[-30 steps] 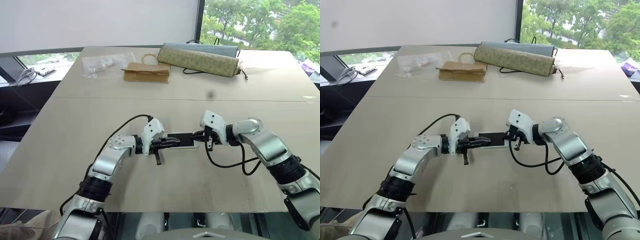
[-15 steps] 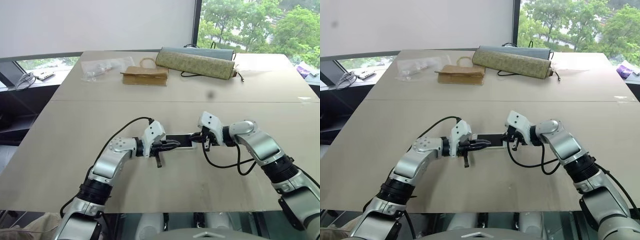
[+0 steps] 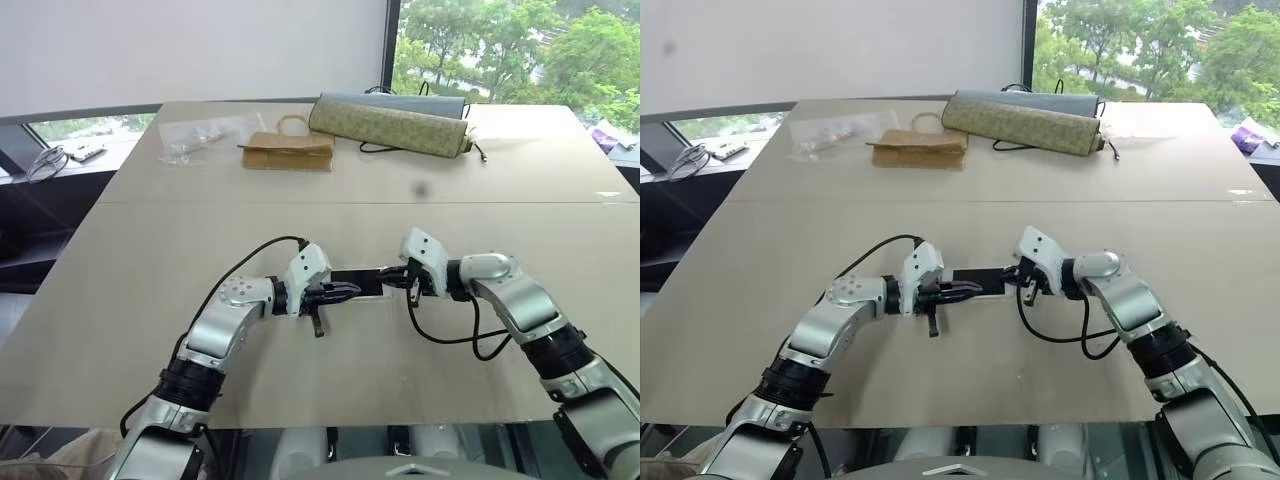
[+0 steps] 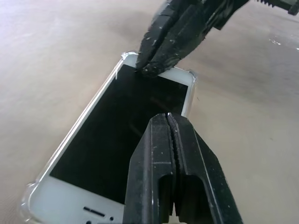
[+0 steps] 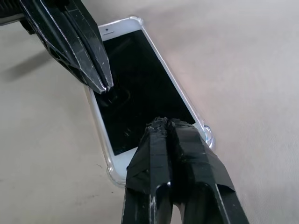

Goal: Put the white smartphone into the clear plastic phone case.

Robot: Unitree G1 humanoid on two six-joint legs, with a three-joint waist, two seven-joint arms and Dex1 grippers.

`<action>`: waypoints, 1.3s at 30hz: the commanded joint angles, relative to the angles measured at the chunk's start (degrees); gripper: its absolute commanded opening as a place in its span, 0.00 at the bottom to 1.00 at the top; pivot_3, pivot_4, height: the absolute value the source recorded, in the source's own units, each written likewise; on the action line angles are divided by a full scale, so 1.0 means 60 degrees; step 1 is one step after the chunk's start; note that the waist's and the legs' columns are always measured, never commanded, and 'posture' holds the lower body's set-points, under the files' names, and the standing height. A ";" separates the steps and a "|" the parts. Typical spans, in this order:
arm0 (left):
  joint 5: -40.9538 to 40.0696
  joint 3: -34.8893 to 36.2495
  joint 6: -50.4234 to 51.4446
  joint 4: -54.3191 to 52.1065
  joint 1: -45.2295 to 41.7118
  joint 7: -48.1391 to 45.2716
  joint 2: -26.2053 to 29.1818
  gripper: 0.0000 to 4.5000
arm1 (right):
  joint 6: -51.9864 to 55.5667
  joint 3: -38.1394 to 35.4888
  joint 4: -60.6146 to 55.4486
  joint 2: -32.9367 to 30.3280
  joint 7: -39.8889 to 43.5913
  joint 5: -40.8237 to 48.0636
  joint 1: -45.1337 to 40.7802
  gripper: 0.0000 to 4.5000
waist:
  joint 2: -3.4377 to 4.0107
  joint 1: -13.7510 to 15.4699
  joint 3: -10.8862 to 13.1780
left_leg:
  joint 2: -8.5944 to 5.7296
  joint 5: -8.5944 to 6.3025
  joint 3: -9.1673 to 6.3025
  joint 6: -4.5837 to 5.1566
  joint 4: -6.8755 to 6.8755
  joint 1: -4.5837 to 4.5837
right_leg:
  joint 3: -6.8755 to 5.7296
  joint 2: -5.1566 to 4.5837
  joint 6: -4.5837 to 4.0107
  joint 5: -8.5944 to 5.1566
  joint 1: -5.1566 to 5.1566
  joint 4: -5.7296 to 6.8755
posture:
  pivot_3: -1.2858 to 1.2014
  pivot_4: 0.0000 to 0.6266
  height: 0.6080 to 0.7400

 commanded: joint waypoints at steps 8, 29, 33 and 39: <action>0.0122 -0.0068 -0.0079 0.0197 -0.0049 0.0010 0.0035 0.01 | 0.0836 0.1411 -0.0682 -0.1239 0.0010 -0.1256 0.0417 0.00 | 0.0023 0.0123 0.0024 | -0.0006 -0.0010 -0.0004 0.0019 -0.0014 -0.0058 | -0.0028 0.0002 0.0001 0.0002 -0.0019 -0.0074 | 0.52 0.24 1.00; -0.1202 0.1311 -0.0323 -0.0707 -0.0140 0.0378 -0.0453 0.00 | 0.0059 -0.2333 -0.2758 -0.0146 -0.1585 0.0845 0.1305 0.14 | 0.0012 0.0154 0.0196 | -0.0007 -0.0011 -0.0021 0.0023 0.0005 -0.0152 | -0.0050 0.0008 0.0040 0.0031 -0.0071 -0.0105 | 0.52 0.24 1.00; -0.1926 0.1945 0.0161 -0.1487 0.0219 0.0477 -0.0211 0.29 | 0.0108 -0.3072 -0.3394 -0.0356 -0.1470 0.1486 0.1953 0.56 | 0.0009 0.0177 0.0230 | -0.0008 -0.0011 -0.0025 0.0022 0.0005 -0.0155 | -0.0060 0.0047 0.0044 0.0028 -0.0068 -0.0107 | 0.52 0.24 1.00; -0.2572 0.3073 0.0659 -0.2468 0.1152 0.0646 0.0581 0.84 | -0.0076 -0.4123 -0.4253 -0.0705 -0.1600 0.1995 0.3216 1.00 | 0.0010 0.0159 0.0268 | -0.0010 -0.0012 -0.0025 0.0022 0.0001 -0.0154 | -0.0049 0.0066 0.0052 0.0023 -0.0063 -0.0113 | 0.52 0.24 1.00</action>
